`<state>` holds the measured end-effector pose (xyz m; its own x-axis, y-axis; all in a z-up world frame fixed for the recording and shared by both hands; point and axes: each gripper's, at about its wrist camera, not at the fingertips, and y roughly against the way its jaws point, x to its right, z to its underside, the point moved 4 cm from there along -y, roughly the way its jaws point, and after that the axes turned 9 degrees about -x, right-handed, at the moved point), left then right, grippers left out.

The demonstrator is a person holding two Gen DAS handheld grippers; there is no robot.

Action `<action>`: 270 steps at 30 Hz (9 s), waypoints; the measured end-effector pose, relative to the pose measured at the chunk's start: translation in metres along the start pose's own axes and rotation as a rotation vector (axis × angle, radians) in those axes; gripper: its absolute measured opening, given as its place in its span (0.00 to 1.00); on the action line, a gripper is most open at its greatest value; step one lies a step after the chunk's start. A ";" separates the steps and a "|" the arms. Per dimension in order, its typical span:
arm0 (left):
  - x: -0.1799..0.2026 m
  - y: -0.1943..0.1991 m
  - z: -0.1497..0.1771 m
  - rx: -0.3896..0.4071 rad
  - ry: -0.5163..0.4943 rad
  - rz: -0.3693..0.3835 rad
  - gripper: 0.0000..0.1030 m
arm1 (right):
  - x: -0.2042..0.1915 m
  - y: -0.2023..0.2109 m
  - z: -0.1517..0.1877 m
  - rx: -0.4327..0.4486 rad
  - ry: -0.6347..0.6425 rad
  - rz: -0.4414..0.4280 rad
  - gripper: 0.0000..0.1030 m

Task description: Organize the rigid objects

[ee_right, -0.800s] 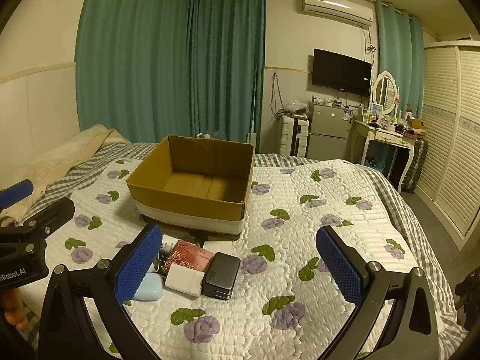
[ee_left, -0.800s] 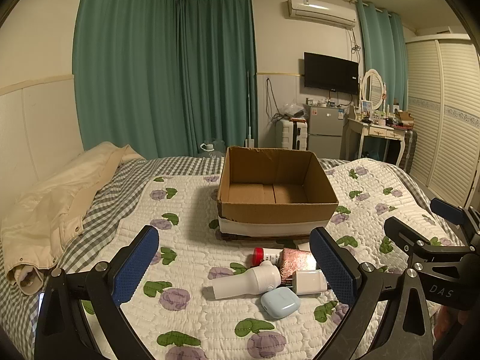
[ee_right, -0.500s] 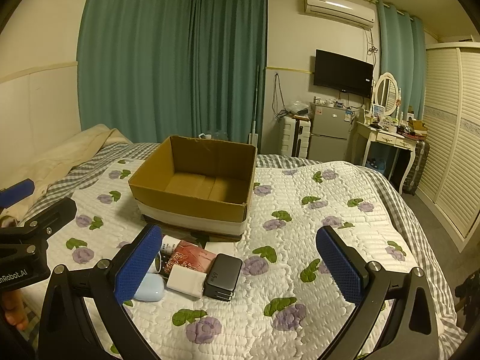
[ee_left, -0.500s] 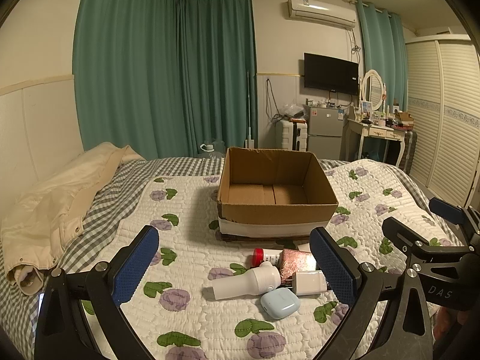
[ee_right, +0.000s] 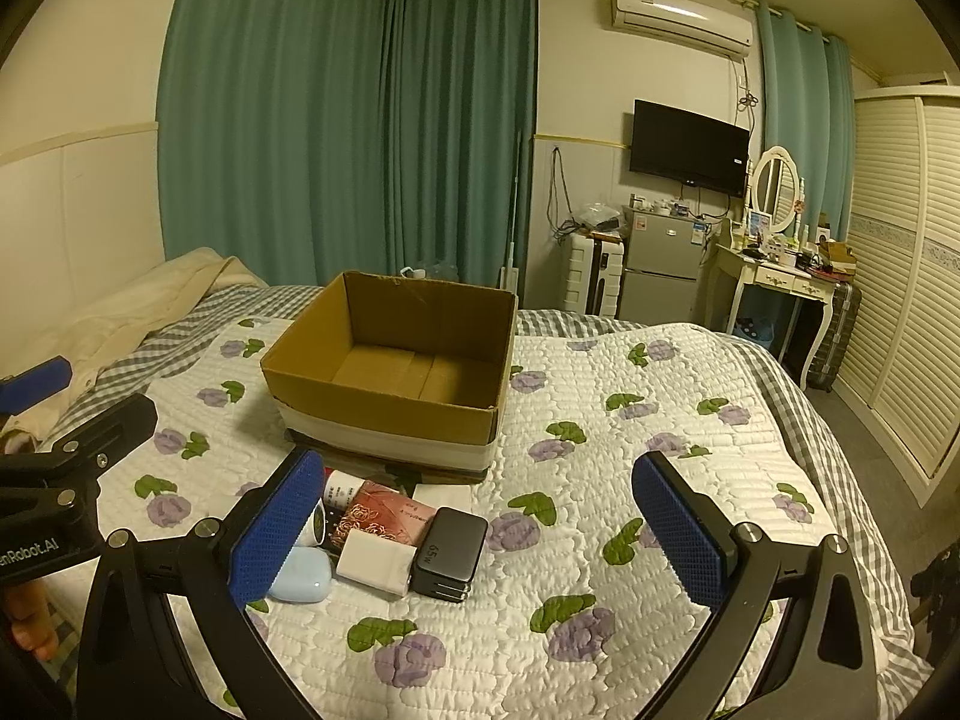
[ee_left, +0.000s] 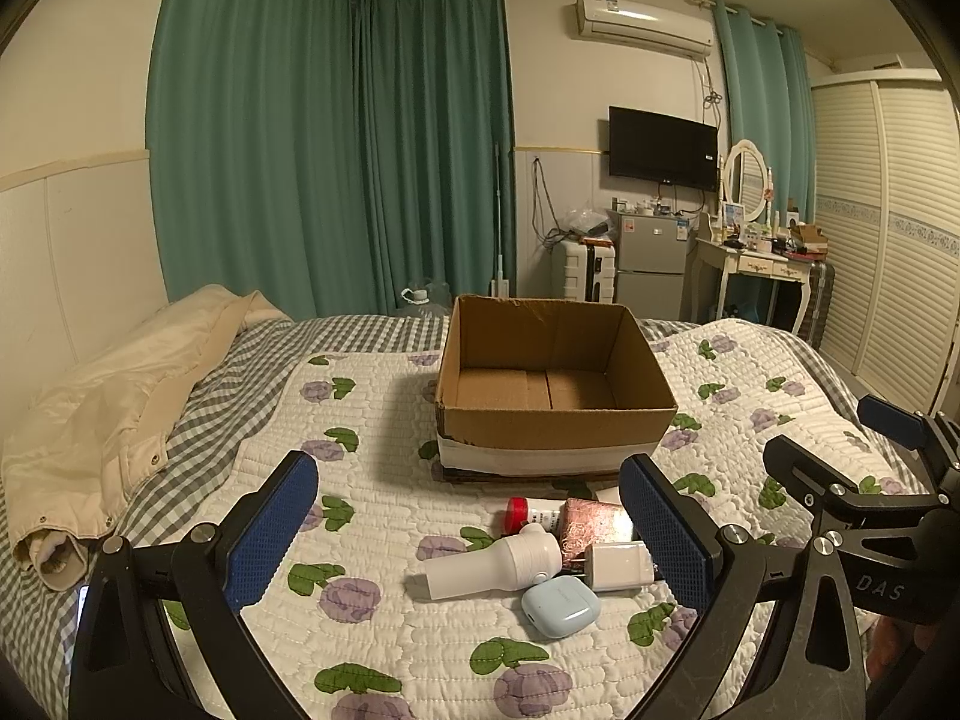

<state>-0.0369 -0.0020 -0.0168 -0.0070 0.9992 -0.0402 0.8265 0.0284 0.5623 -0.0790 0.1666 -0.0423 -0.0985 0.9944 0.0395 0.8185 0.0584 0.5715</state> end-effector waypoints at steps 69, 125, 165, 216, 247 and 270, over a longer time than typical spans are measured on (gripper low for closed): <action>0.034 -0.101 0.049 -0.319 -0.053 0.057 0.57 | 0.001 -0.107 0.031 -0.349 0.072 -0.078 1.00; 0.004 -0.110 -0.063 -0.161 -0.008 0.025 0.57 | -0.015 -0.124 -0.143 -0.177 0.138 -0.156 0.40; 0.035 -0.182 -0.114 -0.173 -0.087 0.013 0.57 | 0.026 -0.194 -0.129 -0.191 0.089 -0.121 0.70; 0.004 -0.073 -0.036 -0.165 -0.091 0.030 0.65 | 0.007 -0.046 -0.049 -0.160 0.073 -0.136 0.92; 0.047 -0.174 0.070 -0.497 -0.514 0.118 0.63 | 0.013 -0.141 0.031 -0.401 -0.007 -0.224 0.92; -0.007 -0.115 0.028 -0.412 0.031 0.051 0.51 | -0.051 -0.146 0.056 -0.448 0.190 -0.221 0.92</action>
<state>-0.1159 -0.0135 -0.1037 0.0058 0.9998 0.0176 0.5319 -0.0180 0.8466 -0.1616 0.1121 -0.1733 -0.3765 0.9264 0.0026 0.4491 0.1801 0.8751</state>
